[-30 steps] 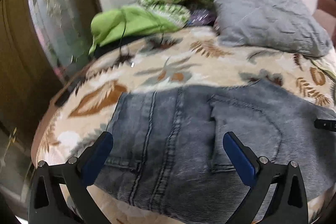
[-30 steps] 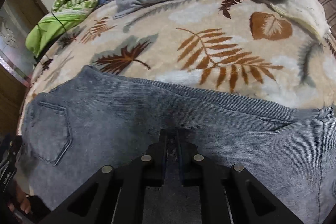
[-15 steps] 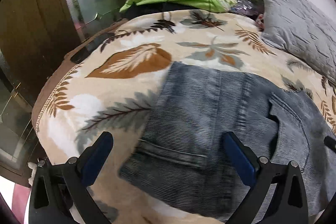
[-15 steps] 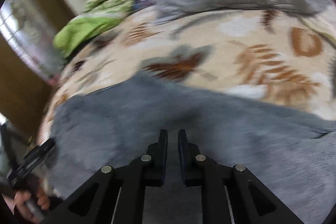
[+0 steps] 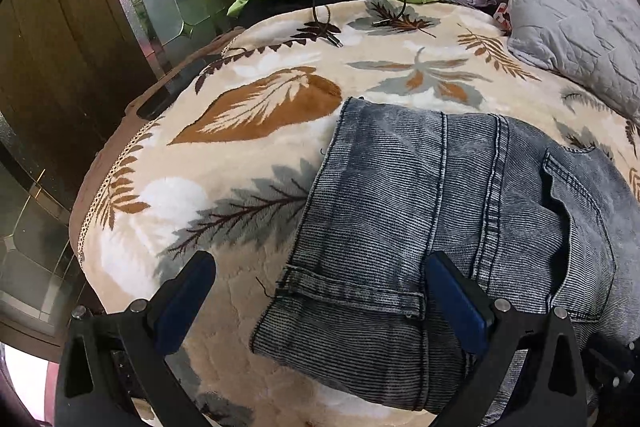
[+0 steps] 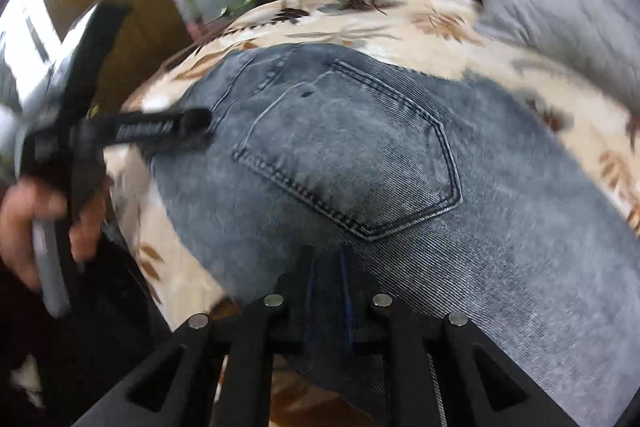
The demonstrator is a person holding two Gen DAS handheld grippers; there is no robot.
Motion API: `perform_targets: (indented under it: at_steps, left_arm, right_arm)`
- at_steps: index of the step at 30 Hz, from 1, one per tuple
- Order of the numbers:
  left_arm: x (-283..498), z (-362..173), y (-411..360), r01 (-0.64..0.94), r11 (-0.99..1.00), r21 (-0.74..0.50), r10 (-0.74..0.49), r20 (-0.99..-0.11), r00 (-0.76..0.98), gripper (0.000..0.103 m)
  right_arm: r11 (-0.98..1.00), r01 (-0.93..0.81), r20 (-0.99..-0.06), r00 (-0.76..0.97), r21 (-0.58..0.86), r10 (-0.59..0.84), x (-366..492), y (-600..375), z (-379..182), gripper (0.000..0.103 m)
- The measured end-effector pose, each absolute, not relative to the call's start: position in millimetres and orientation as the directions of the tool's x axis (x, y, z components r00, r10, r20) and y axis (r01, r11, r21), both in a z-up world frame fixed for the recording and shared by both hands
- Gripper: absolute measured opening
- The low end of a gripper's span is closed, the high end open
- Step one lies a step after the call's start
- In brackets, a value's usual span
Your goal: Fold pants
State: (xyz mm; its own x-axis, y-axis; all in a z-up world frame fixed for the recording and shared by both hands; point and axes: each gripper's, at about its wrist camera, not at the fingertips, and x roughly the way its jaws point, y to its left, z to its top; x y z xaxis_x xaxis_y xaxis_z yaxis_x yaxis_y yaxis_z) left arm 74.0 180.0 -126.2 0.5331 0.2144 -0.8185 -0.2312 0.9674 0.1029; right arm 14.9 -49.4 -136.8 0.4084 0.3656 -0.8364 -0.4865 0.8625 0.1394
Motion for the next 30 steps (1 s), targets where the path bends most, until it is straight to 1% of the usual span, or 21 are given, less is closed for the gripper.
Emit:
perform_targets:
  at_steps: [2, 4, 7, 9, 10, 11, 13, 18, 21, 23, 26, 30]
  left_arm:
    - [72.2, -123.8, 179.8, -0.237, 0.966, 0.104, 0.221, -0.81, 0.543, 0.103]
    - [66.9, -116.0, 178.8, -0.246, 0.964, 0.102, 0.23, -0.784, 0.576, 0.103]
    - [52.6, -96.0, 174.5, -0.246, 0.965, 0.091, 0.236, -0.707, 0.667, 0.103]
    - [41.5, -81.9, 166.8, -0.218, 0.972, 0.081, 0.219, -0.638, 0.738, 0.103]
    - [36.5, -76.1, 160.7, -0.195, 0.977, 0.081, 0.204, -0.605, 0.77, 0.103]
    - [31.1, -71.3, 150.7, -0.15, 0.985, 0.082, 0.17, -0.573, 0.802, 0.103]
    - [27.4, -68.5, 133.1, -0.07, 0.994, 0.087, 0.107, -0.558, 0.823, 0.103]
    - [20.2, -70.5, 77.3, 0.169, 0.98, 0.104, -0.081, -0.566, 0.82, 0.103]
    - [15.2, -75.6, 44.3, 0.267, 0.952, 0.148, -0.137, -0.576, 0.806, 0.103]
    - [16.0, -82.9, 26.5, 0.319, 0.93, 0.181, -0.153, -0.599, 0.786, 0.103]
    - [12.4, -96.7, 5.4, 0.381, 0.893, 0.24, -0.145, -0.647, 0.748, 0.103]
    - [9.9, -106.8, -6.4, 0.424, 0.871, 0.249, -0.148, -0.689, 0.709, 0.103]
  right_arm:
    - [0.859, -0.489, -0.836, 0.399, 0.153, 0.377, 10.1, -56.0, -135.5, 0.015]
    - [0.871, -0.45, -0.84, 0.381, 0.196, 0.386, 8.1, -70.2, -130.0, 0.015]
    - [0.901, -0.405, -0.825, 0.448, 0.156, 0.345, 1.2, -95.4, -113.1, 0.015]
    - [0.924, -0.344, -0.815, 0.48, 0.165, 0.324, 0.1, -126.5, -105.1, 0.015]
    - [0.94, -0.286, -0.805, 0.503, 0.187, 0.313, -0.7, -149.3, -101.7, 0.015]
    - [0.95, -0.243, -0.802, 0.518, 0.194, 0.296, -0.9, -164.6, -99.7, 0.015]
    - [0.971, -0.124, -0.802, 0.547, 0.206, 0.24, -2.8, -205.1, -97.1, 0.015]
    - [0.959, 0.118, -0.795, 0.59, 0.26, 0.143, -21.2, -292.4, -94.5, 0.015]
    - [0.936, 0.197, -0.797, 0.591, 0.29, 0.123, -30.8, -327.3, -98.9, 0.015]
    - [0.924, 0.249, -0.815, 0.57, 0.292, 0.104, -37.7, -347.2, -105.8, 0.015]
    - [0.908, 0.31, -0.832, 0.551, 0.282, 0.071, -43.9, -369.5, -112.4, 0.015]
    - [0.867, 0.378, -0.808, 0.587, 0.325, 0.048, -50.4, -402.3, -109.3, 0.015]
